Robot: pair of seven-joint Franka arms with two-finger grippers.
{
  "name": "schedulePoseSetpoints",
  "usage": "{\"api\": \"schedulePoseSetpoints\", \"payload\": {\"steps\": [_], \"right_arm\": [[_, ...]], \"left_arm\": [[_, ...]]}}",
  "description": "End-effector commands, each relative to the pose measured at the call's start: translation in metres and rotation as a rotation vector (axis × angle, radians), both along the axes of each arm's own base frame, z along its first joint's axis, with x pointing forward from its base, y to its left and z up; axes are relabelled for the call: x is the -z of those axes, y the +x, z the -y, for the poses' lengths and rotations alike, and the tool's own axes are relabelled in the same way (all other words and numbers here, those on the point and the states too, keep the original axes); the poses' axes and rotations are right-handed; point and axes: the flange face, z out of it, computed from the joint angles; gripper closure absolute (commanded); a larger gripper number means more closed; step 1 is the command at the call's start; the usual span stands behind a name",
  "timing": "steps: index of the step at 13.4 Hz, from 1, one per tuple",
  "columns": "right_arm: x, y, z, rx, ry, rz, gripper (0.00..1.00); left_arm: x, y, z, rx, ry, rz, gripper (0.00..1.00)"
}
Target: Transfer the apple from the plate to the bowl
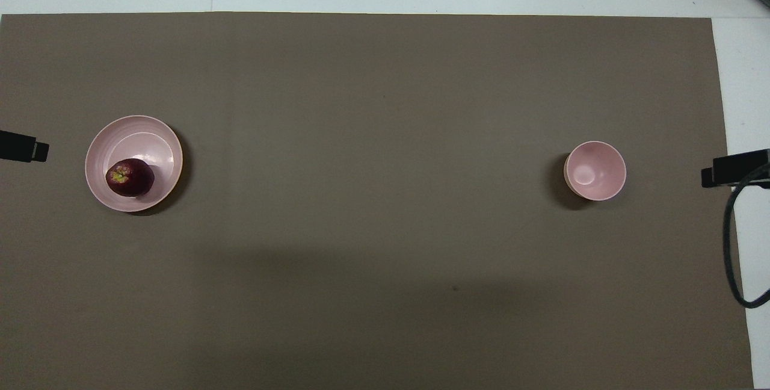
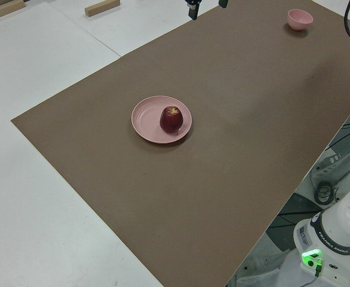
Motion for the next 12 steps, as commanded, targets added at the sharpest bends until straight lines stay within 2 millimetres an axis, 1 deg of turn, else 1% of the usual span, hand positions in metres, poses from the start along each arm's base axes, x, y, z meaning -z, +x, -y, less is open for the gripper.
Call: {"api": "schedulePoseSetpoints", "payload": {"steps": [1,3,7,12], "right_arm": [[-0.0038,-0.0035,0.0028,-0.009,0.019,0.007,0.0],[-0.0038,-0.0034,0.0021,-0.011,0.019,0.007,0.0],[-0.0038,-0.0034,0.0021,-0.011,0.019,0.007,0.0],[-0.0038,-0.0034,0.0021,-0.011,0.019,0.007,0.0]], "left_arm": [[-0.0018,-0.0066,0.0007,0.004,0.009,-0.006,0.0],[-0.0023,-0.0075,0.0032,0.001,0.009,-0.008,0.0],[-0.0015,-0.0069,-0.0059,-0.017,0.009,-0.01,0.0],[-0.0015,-0.0069,-0.0043,-0.014,0.009,-0.01,0.0]]}}
